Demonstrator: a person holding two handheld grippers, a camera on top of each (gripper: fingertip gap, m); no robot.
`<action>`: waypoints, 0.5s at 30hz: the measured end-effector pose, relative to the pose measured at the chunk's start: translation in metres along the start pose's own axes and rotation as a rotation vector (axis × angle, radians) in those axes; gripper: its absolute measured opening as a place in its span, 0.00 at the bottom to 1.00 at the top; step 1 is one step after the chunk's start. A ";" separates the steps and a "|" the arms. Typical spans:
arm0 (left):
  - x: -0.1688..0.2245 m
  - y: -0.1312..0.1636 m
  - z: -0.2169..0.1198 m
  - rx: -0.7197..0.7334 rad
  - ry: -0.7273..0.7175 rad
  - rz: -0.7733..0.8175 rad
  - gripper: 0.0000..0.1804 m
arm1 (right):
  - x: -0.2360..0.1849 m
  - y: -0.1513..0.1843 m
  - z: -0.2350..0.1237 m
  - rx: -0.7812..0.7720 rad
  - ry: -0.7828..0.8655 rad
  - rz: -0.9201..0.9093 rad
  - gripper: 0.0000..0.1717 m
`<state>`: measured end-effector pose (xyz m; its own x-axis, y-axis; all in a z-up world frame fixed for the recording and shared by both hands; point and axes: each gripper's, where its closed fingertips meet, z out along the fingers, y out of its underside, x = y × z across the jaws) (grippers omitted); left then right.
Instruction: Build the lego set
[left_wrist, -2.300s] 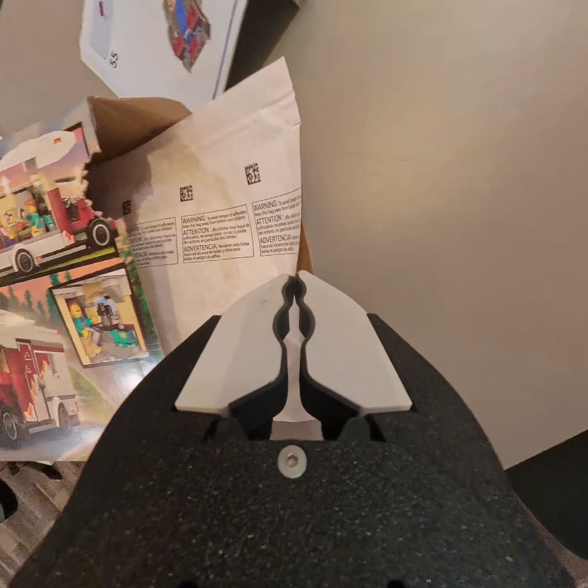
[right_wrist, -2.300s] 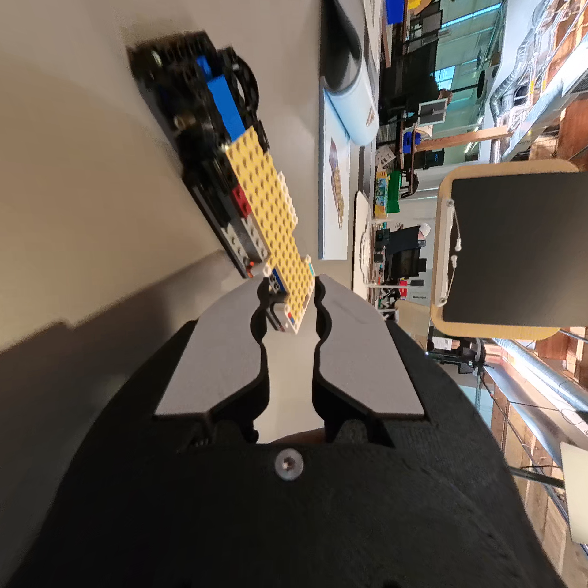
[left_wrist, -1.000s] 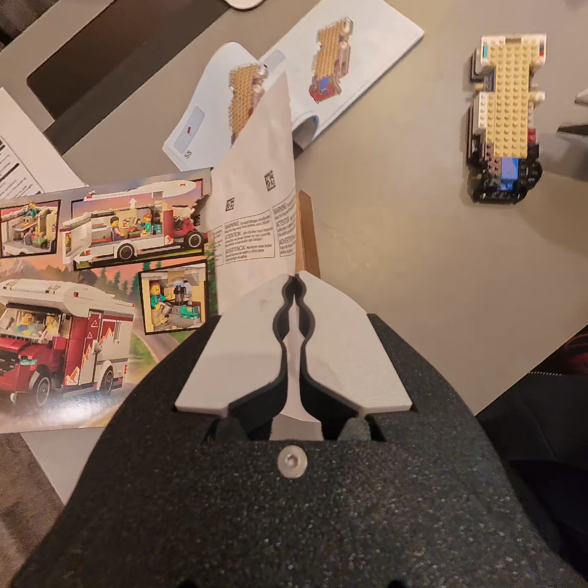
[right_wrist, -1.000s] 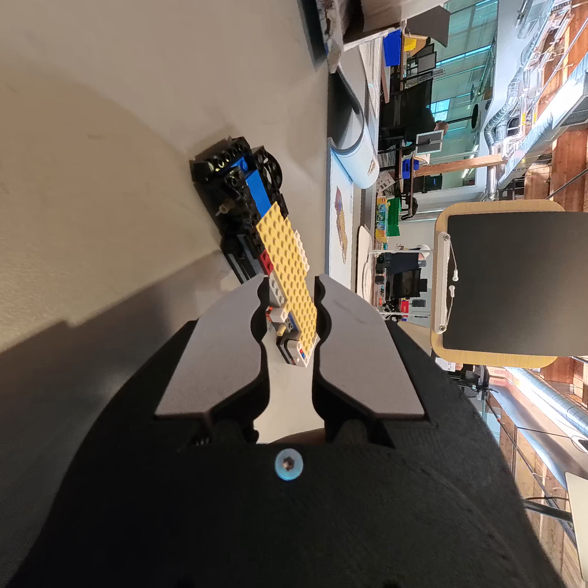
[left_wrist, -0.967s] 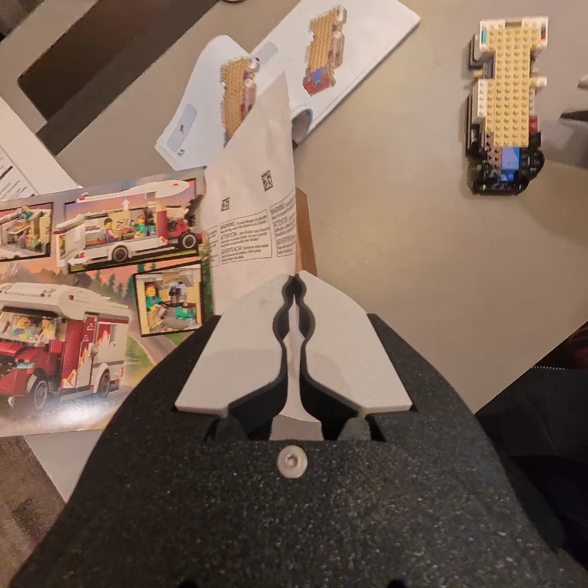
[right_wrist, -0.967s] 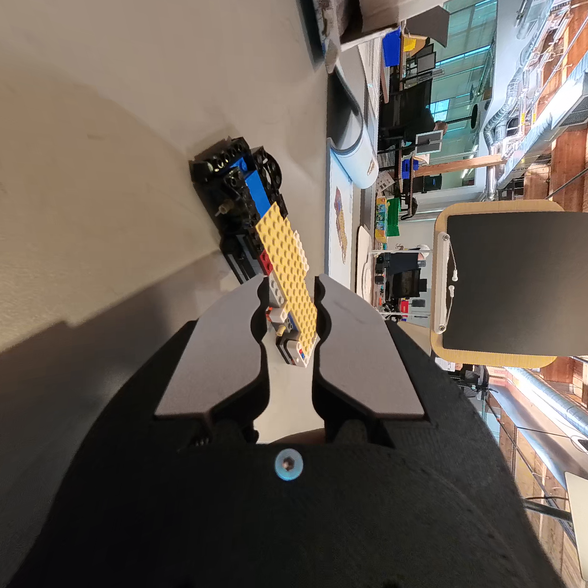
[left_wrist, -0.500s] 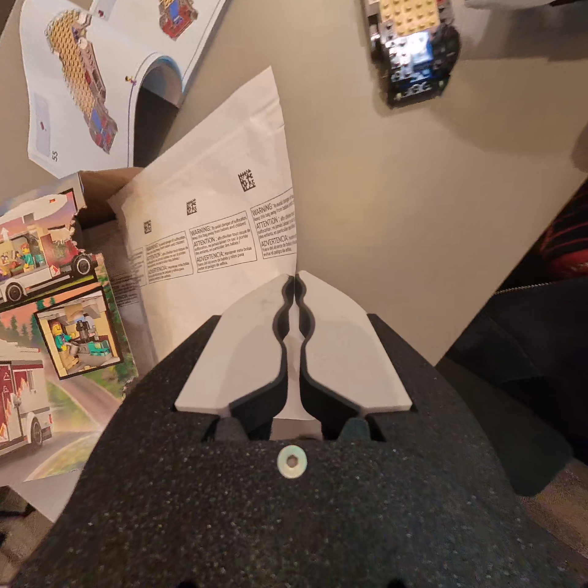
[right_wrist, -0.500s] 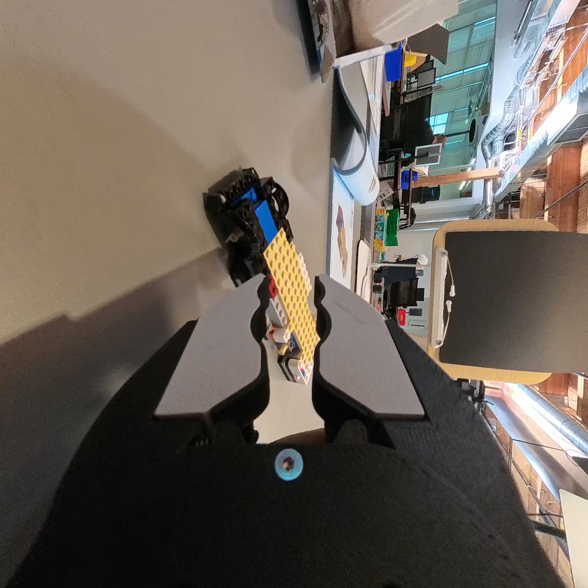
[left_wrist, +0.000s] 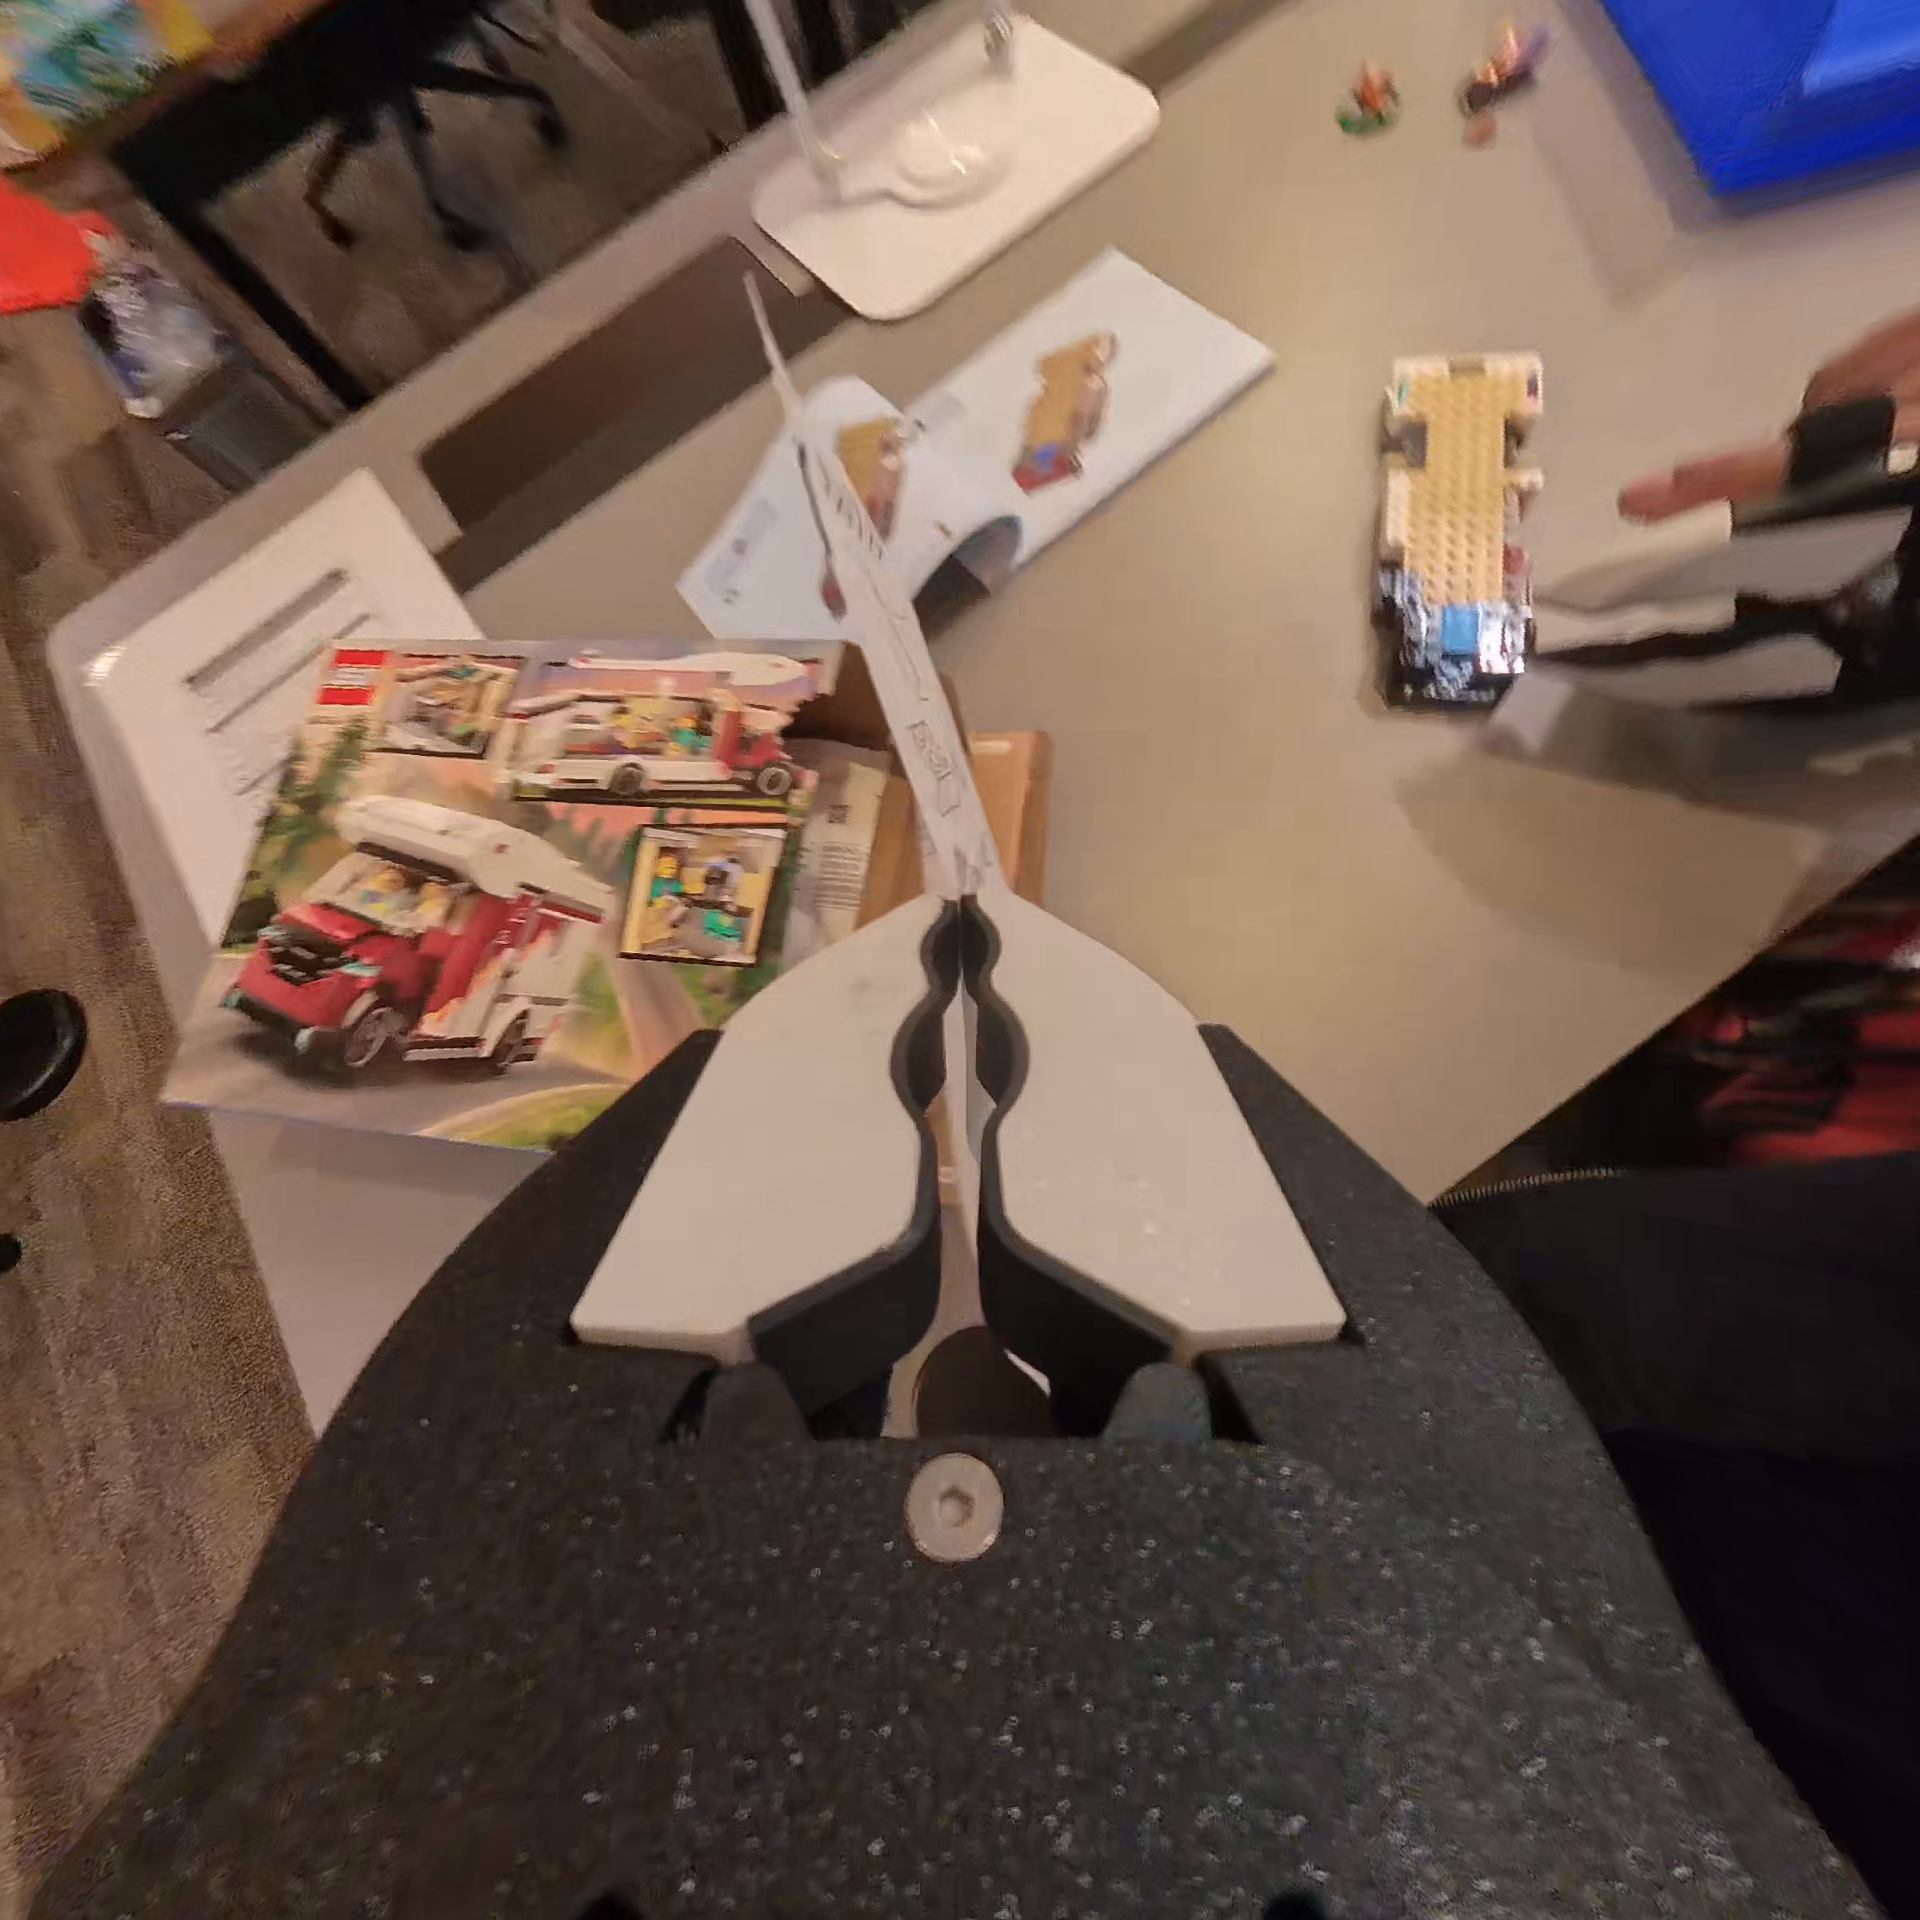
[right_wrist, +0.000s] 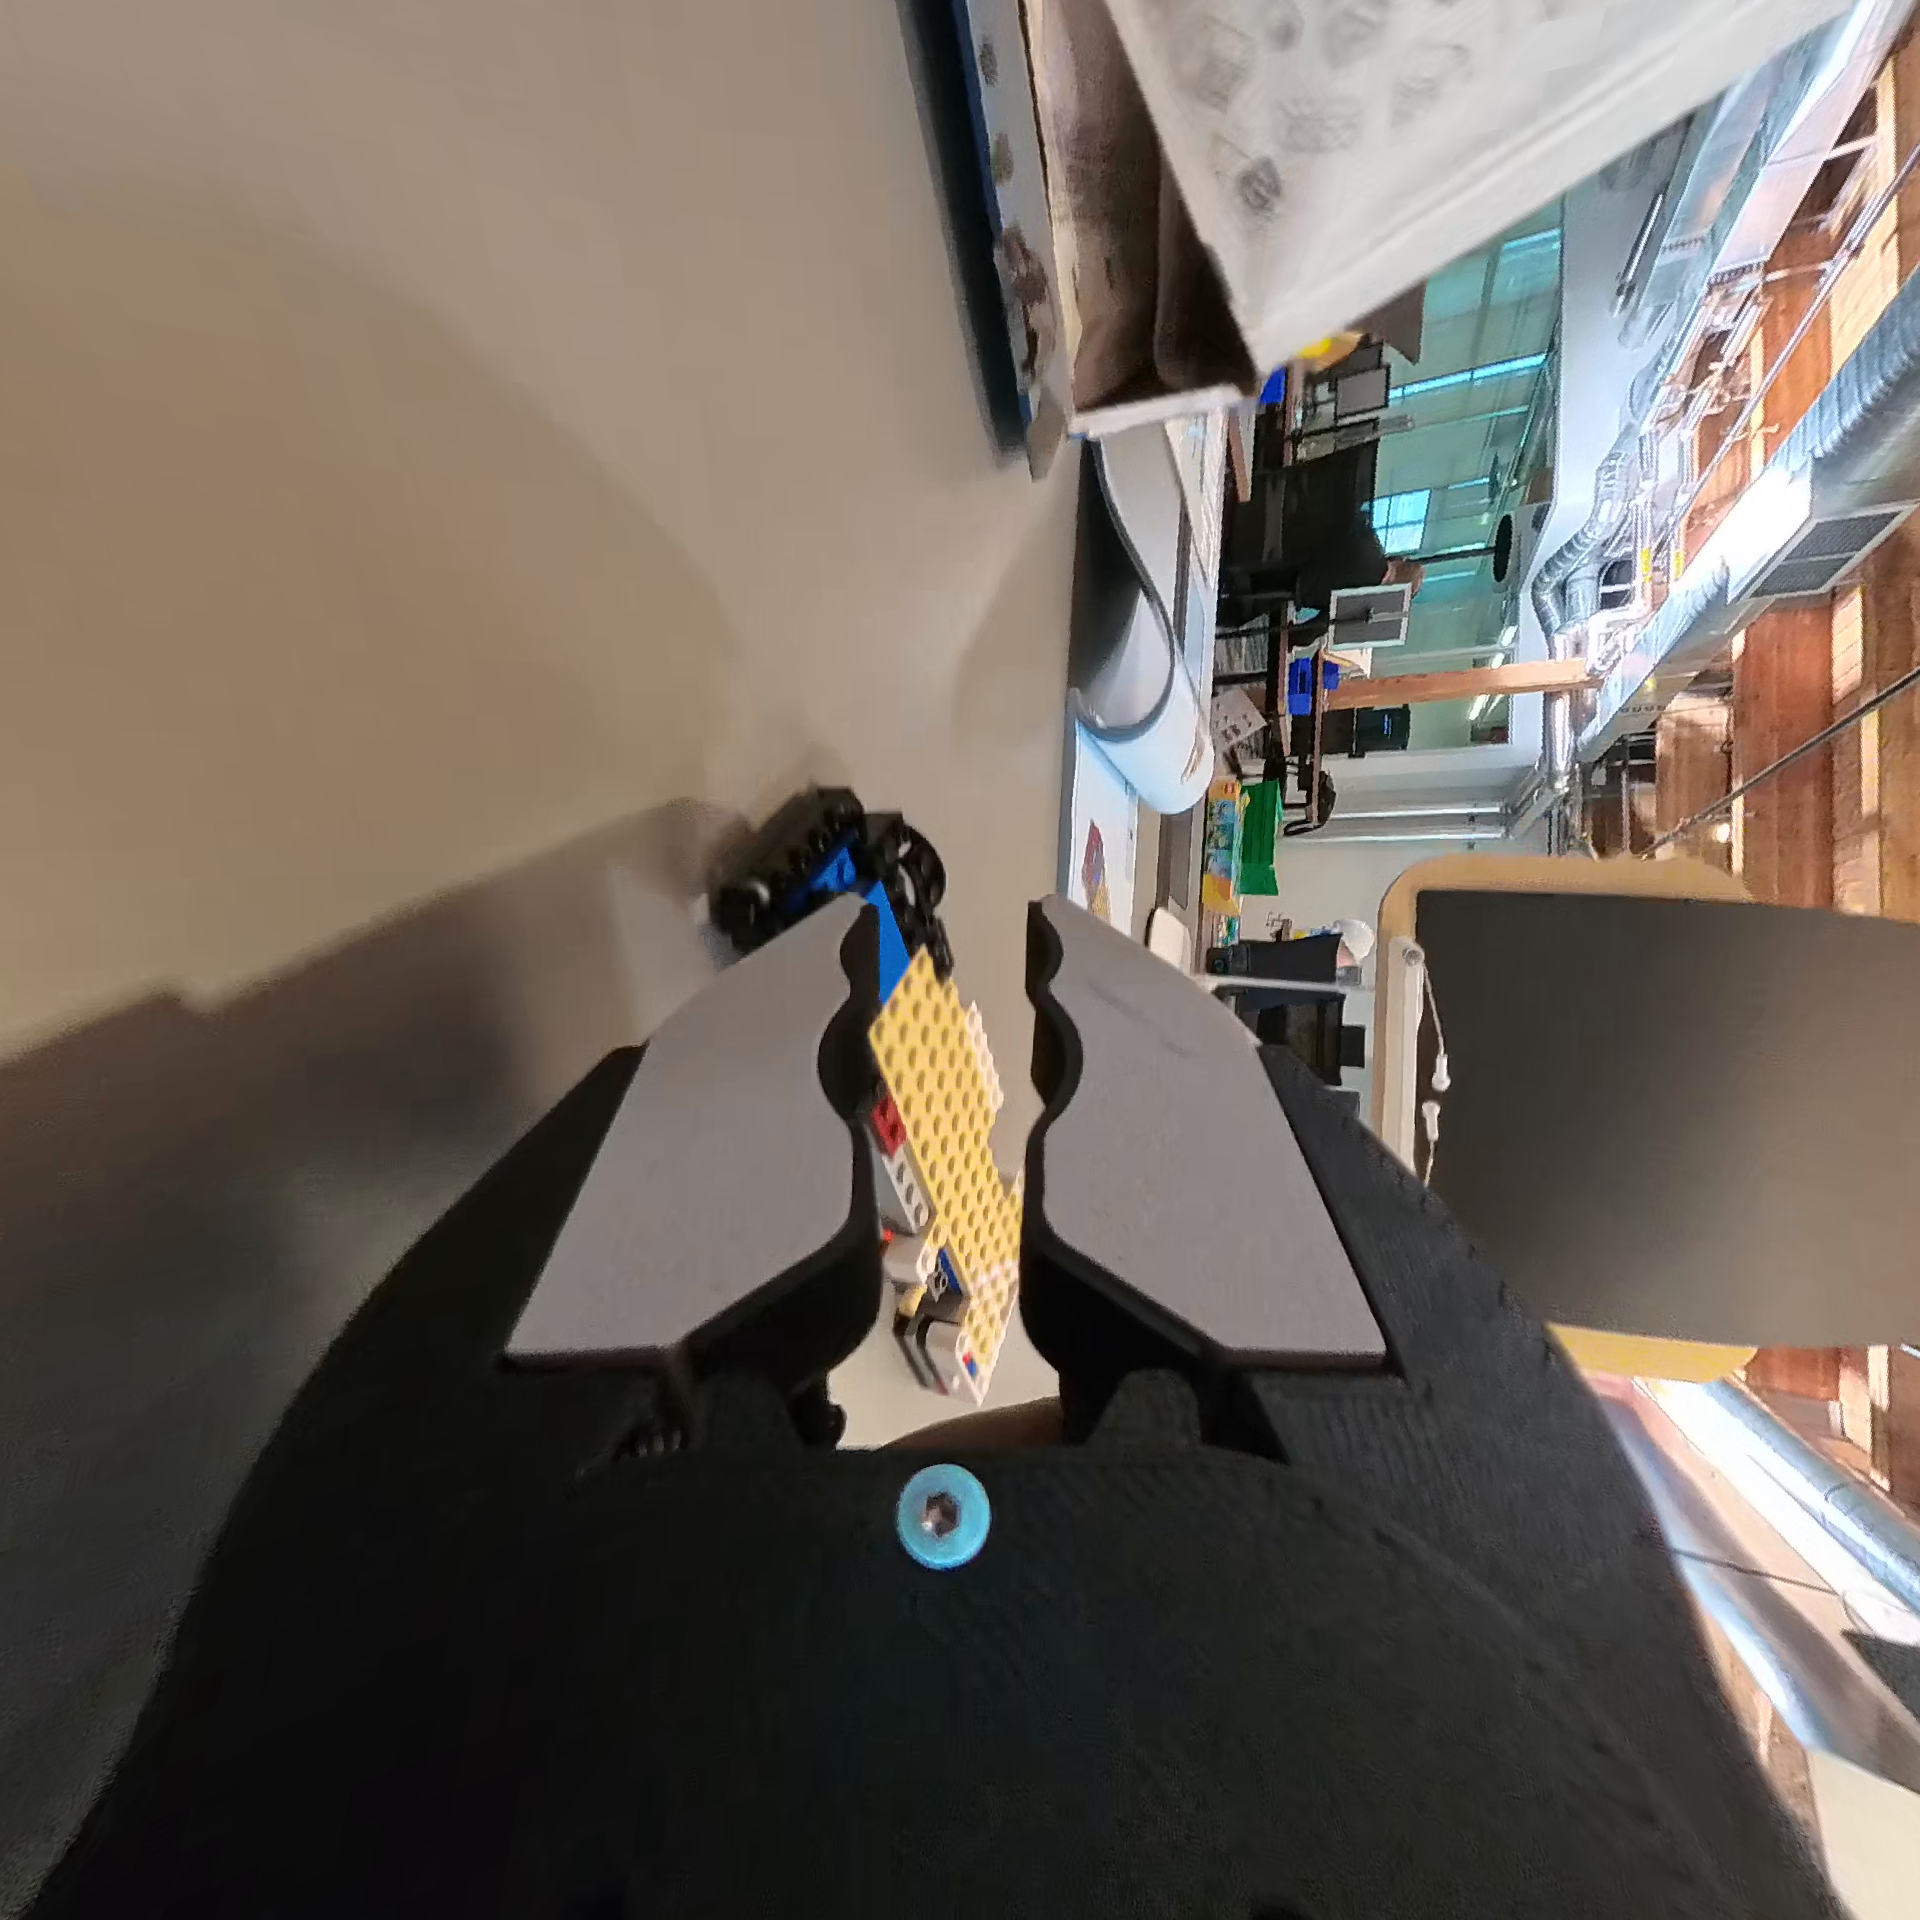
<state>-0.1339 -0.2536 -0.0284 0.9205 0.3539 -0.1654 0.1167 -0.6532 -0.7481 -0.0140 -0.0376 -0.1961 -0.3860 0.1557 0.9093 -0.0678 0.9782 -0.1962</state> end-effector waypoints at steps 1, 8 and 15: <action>-0.006 -0.005 -0.008 0.032 -0.015 -0.017 0.00 | 0.000 -0.006 0.001 0.010 -0.001 -0.007 0.16; -0.056 -0.022 -0.058 0.168 -0.186 -0.130 0.00 | 0.007 -0.050 0.015 0.068 -0.001 -0.036 0.16; -0.100 0.008 -0.093 0.166 -0.519 -0.206 0.00 | 0.036 -0.090 0.053 0.093 0.035 0.005 0.16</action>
<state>-0.1908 -0.3560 0.0419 0.5767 0.7719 -0.2676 0.1755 -0.4369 -0.8822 -0.0704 -0.1277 -0.1650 -0.3542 0.1665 0.9202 -0.1522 0.9606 -0.2324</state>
